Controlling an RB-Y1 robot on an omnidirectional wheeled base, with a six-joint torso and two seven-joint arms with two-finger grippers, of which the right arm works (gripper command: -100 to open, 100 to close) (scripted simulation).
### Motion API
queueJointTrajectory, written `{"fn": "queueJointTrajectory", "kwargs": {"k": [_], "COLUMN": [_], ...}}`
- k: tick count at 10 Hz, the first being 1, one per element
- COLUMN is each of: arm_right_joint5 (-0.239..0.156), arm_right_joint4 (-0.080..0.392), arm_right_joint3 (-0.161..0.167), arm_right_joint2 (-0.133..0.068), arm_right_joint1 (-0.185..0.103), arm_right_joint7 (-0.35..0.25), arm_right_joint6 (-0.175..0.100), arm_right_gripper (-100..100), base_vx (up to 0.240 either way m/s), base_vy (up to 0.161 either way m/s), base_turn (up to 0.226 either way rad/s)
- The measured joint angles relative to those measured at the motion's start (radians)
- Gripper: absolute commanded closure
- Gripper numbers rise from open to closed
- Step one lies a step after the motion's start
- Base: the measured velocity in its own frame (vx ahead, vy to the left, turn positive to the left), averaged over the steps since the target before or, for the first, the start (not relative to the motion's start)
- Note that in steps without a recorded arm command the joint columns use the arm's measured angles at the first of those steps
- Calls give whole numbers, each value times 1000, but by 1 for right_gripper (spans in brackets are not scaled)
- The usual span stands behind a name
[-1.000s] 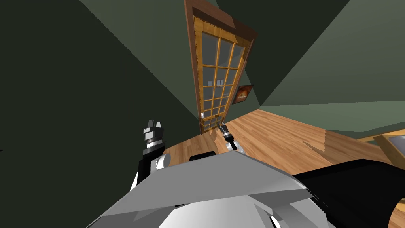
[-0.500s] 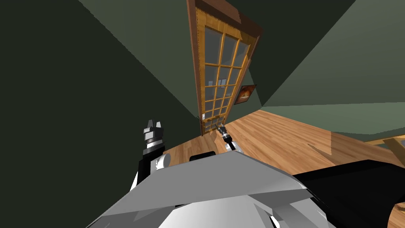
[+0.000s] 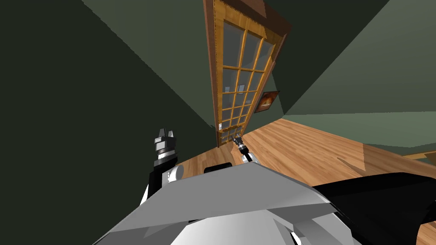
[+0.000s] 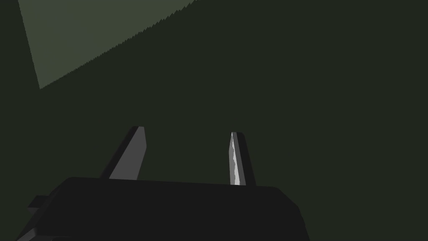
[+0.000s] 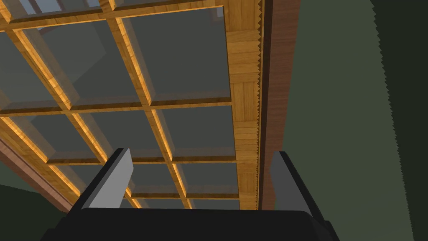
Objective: Pull the door open
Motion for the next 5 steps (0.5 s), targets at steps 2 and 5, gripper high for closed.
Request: {"fn": "queueJointTrajectory", "kwargs": {"k": [2,5], "arm_right_joint5": [17,49], "arm_right_joint4": [49,127], "arm_right_joint3": [-9,-24], "arm_right_joint2": [8,19], "arm_right_joint1": [-18,-46], "arm_right_joint7": [34,92], "arm_right_joint6": [-12,-32], "arm_right_gripper": [-100,-100], "base_vx": [117,132], "base_vy": [20,19], "base_turn": [10,8]}}
